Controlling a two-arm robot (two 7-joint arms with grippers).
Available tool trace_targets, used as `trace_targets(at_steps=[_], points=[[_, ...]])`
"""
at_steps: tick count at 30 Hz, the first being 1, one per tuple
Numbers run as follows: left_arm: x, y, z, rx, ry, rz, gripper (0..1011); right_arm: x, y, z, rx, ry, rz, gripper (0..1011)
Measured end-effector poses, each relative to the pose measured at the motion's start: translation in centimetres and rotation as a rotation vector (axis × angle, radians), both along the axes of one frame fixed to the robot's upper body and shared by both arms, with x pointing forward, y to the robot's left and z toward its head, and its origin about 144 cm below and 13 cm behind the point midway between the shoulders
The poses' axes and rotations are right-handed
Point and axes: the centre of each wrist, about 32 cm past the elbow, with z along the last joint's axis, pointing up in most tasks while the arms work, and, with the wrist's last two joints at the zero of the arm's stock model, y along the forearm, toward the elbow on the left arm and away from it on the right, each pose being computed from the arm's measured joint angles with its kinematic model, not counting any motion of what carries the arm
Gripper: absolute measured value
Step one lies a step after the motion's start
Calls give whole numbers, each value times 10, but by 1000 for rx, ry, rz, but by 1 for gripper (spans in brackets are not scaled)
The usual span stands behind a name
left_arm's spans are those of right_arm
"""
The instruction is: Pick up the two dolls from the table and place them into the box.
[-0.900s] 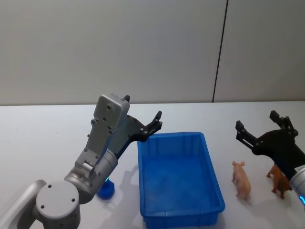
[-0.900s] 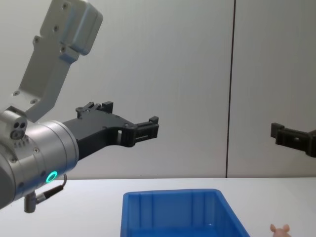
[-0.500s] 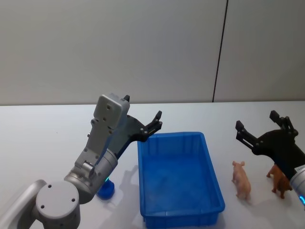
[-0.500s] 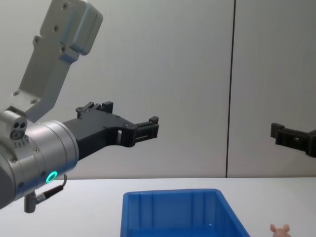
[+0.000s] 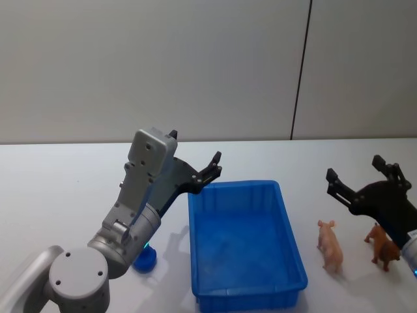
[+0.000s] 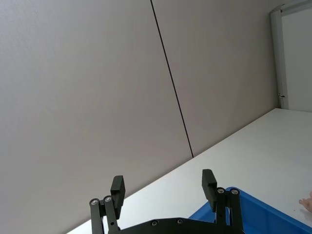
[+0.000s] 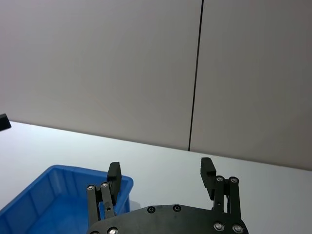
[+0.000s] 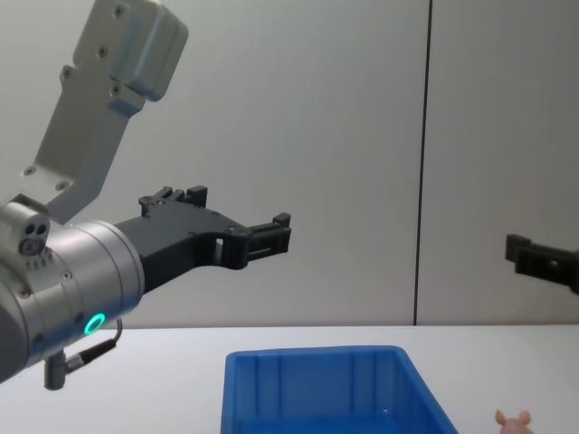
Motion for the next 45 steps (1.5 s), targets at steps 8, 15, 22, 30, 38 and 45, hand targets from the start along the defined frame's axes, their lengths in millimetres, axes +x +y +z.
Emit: trace_targets(at_steps=[8,15,22,30,38,45], points=[[0,0,0,0,0,0,1001,-5,-18,-6,-4,54,0,1001],[0,0,0,0,0,0,1001,-12,-36,-13,-26,109,-3,1001],[0,0,0,0,0,0,1001,-18,-51,-19,-65,171,-4,1001],[0,0,0,0,0,0,1001,-23,-63,-25,-101,235,-2,1001],[0,0,0,0,0,0,1001,-23,-71,-33,-123,298,-3,1001],[0,0,0,0,0,0,1001,-20,-76,-42,-137,349,-3,1001]])
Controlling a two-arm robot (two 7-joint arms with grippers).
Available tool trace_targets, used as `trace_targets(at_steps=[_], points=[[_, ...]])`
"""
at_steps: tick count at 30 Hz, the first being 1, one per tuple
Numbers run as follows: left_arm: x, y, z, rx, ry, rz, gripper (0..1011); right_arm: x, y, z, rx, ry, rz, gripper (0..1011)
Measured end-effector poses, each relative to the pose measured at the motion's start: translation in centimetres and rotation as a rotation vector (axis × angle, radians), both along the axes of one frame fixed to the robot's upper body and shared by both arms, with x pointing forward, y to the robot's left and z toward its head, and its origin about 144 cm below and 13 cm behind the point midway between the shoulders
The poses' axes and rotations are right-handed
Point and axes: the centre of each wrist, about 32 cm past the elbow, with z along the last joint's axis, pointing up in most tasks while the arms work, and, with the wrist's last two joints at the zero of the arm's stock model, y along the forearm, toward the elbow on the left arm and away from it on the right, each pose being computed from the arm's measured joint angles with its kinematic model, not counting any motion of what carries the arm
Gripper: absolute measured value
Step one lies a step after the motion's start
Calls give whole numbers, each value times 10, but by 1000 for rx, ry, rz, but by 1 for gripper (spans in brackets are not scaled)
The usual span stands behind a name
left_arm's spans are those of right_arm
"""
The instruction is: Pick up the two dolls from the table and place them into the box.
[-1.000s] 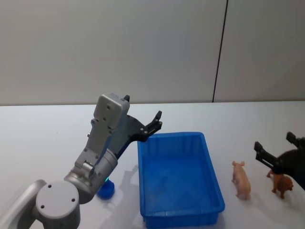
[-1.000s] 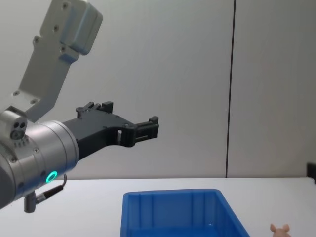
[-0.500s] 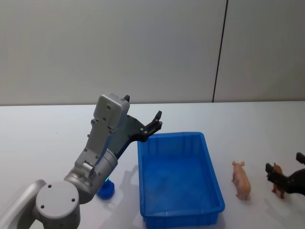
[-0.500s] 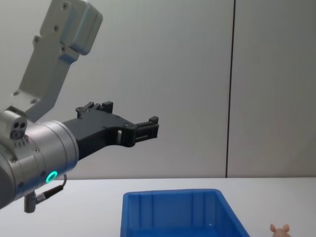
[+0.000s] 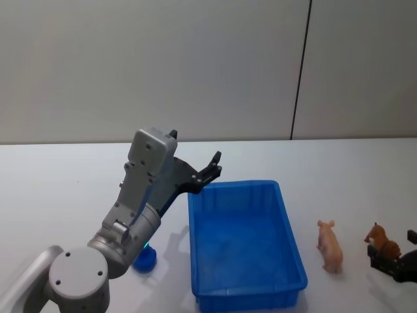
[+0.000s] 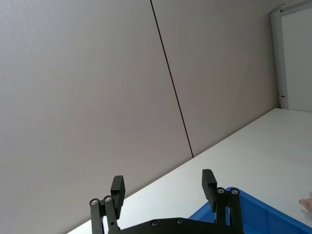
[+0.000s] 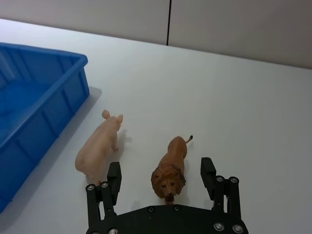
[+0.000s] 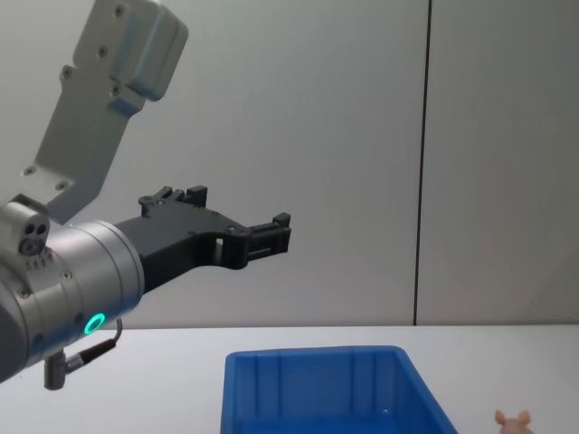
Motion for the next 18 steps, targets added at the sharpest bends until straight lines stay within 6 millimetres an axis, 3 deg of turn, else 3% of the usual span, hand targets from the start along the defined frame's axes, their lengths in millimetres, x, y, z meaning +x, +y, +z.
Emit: trace_targets(at_steps=[9,18], points=[[0,0,0,0,0,0,1001,5,-1,-10,-6,39,2,969],[0,0,0,0,0,0,1001,12,-1,-15,-4,59,3,746]])
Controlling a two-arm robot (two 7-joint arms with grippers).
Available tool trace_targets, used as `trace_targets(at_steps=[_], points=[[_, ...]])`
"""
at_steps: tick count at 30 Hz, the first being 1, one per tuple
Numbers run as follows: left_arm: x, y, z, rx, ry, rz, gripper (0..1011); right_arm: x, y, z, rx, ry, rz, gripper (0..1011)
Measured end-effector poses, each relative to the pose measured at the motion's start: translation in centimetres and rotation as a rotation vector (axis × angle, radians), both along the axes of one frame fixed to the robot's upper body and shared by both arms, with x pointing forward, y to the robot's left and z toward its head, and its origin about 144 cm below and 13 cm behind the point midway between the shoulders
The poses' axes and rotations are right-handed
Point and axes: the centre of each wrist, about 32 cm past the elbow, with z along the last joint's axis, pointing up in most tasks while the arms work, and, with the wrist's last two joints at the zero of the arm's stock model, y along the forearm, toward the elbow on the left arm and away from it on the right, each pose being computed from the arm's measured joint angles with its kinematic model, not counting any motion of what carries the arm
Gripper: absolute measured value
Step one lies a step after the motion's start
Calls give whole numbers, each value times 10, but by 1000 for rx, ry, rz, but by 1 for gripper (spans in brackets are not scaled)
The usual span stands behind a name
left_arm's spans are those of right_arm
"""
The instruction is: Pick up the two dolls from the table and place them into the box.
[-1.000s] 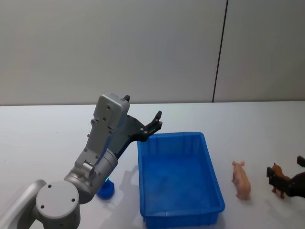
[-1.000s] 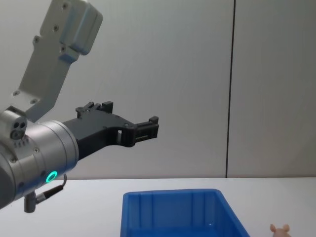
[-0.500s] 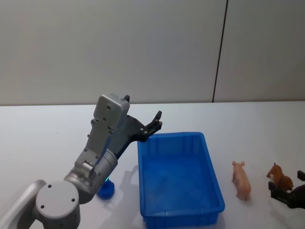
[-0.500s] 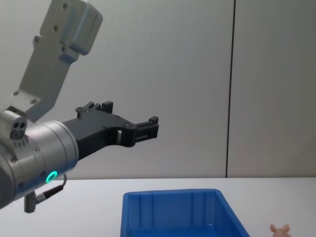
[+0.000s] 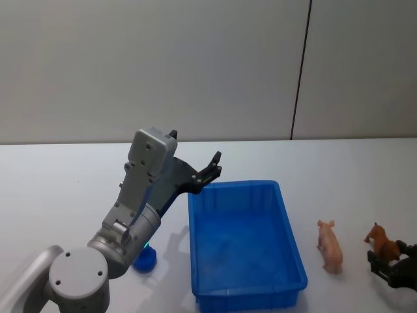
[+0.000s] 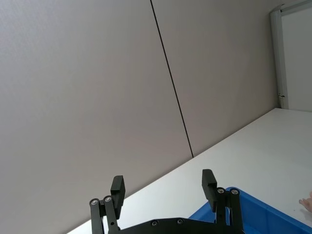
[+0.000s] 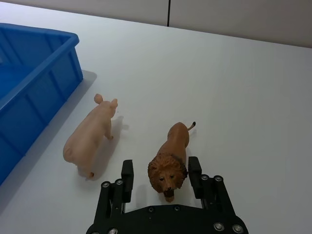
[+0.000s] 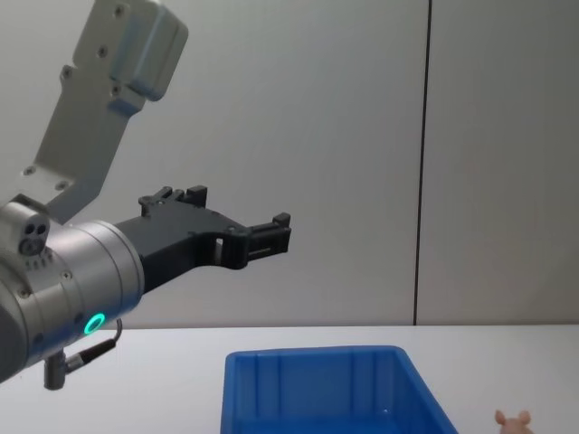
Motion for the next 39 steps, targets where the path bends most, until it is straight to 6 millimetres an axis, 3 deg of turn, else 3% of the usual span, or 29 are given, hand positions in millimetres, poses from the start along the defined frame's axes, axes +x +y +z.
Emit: trace_targets(at_steps=[6,10,24,39], points=[[0,0,0,0,0,0,1001,4,1,0,-3,-2,4,530],[0,0,0,0,0,0,1001,5,1,1,-7,-13,7,441],[0,0,0,0,0,0,1001,15,10,24,-12,-151,62,433],[0,0,0,0,0,0,1001,30,40,57,68,-275,232,433]])
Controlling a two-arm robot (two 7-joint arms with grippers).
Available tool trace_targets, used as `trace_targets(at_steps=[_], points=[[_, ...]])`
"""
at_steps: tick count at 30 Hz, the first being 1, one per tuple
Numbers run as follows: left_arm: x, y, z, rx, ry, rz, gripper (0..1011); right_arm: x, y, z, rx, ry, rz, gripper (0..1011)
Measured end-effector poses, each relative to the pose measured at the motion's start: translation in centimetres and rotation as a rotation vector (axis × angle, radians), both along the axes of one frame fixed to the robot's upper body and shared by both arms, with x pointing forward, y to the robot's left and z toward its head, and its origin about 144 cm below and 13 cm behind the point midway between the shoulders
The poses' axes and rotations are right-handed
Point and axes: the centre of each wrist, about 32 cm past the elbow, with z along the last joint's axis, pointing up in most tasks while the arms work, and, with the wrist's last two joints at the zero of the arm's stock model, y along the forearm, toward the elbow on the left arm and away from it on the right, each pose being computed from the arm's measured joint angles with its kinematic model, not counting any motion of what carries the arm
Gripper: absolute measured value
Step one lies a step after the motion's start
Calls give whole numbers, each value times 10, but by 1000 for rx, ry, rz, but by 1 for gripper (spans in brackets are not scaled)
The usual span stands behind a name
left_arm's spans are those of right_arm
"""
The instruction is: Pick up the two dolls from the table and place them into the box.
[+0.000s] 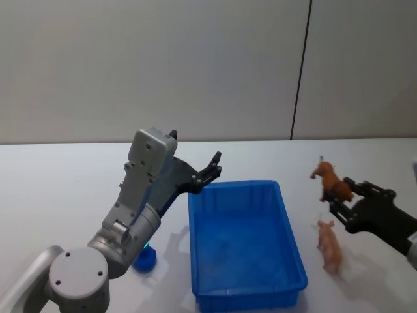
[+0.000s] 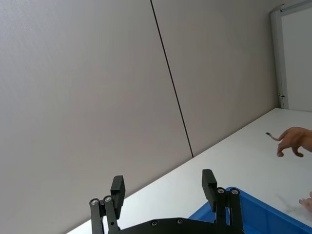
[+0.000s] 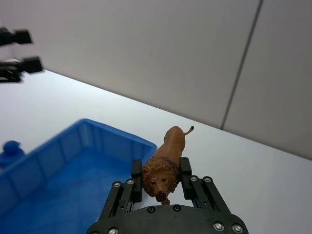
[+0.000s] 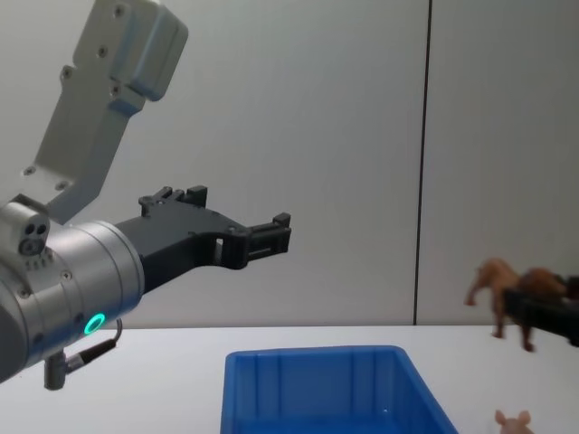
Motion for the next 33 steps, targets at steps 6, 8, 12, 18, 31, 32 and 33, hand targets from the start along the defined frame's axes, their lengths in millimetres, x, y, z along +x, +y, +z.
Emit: trace_targets(at_steps=[6,8,12,18,31,32,33], points=[[0,0,0,0,0,0,1001,5,19,6,30,-11,87,433],[0,0,0,0,0,0,1001,7,28,7,38,-10,124,433],[0,0,0,0,0,0,1001,9,41,5,47,3,178,433],[0,0,0,0,0,0,1001,12,60,-1,51,33,237,433],[0,0,0,0,0,0,1001,14,79,-12,37,77,280,795],[0,0,0,0,0,0,1001,14,78,-12,37,75,276,833],[0,0,0,0,0,0,1001,13,78,-12,37,75,274,833]])
